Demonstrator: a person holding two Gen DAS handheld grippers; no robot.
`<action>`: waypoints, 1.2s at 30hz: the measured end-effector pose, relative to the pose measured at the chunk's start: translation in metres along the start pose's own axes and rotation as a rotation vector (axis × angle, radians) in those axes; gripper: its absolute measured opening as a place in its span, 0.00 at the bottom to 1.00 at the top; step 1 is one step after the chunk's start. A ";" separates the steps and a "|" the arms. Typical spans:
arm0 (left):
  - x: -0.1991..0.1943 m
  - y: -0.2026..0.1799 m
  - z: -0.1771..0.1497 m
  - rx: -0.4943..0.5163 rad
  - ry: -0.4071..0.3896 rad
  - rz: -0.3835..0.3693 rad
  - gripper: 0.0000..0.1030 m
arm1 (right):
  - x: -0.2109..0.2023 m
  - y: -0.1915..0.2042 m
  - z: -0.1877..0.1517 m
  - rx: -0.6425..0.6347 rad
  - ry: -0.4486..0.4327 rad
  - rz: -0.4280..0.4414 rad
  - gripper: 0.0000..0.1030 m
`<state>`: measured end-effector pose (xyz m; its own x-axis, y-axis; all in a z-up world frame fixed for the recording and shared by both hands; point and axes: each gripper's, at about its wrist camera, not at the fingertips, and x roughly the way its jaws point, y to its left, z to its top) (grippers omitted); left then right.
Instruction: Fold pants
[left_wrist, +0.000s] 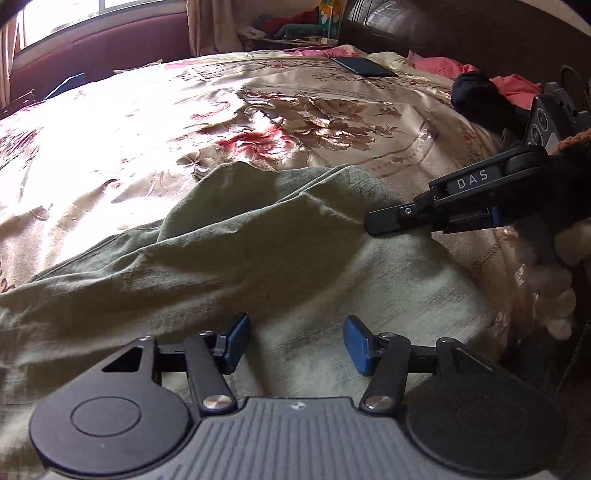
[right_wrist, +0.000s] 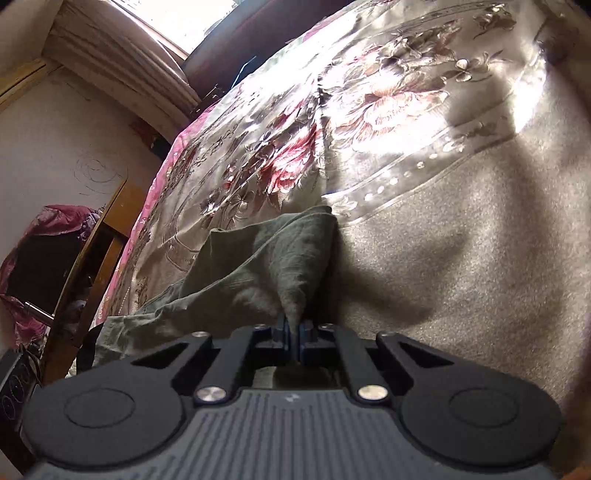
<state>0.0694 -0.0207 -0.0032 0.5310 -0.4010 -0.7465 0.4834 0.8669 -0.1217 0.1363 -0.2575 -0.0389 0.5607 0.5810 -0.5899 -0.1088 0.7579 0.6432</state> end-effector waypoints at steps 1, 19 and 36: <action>0.005 -0.007 0.005 -0.006 0.000 -0.037 0.65 | -0.010 -0.004 0.005 -0.013 -0.020 -0.036 0.04; 0.019 -0.007 0.015 -0.016 -0.036 0.080 0.66 | -0.066 -0.033 0.022 -0.025 -0.138 -0.348 0.06; -0.014 0.010 0.012 -0.047 -0.150 0.150 0.65 | -0.049 -0.031 0.031 -0.090 -0.103 -0.429 0.23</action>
<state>0.0754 -0.0104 0.0139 0.6938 -0.3028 -0.6534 0.3598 0.9317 -0.0496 0.1379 -0.3185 -0.0142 0.6486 0.1797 -0.7396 0.0830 0.9492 0.3035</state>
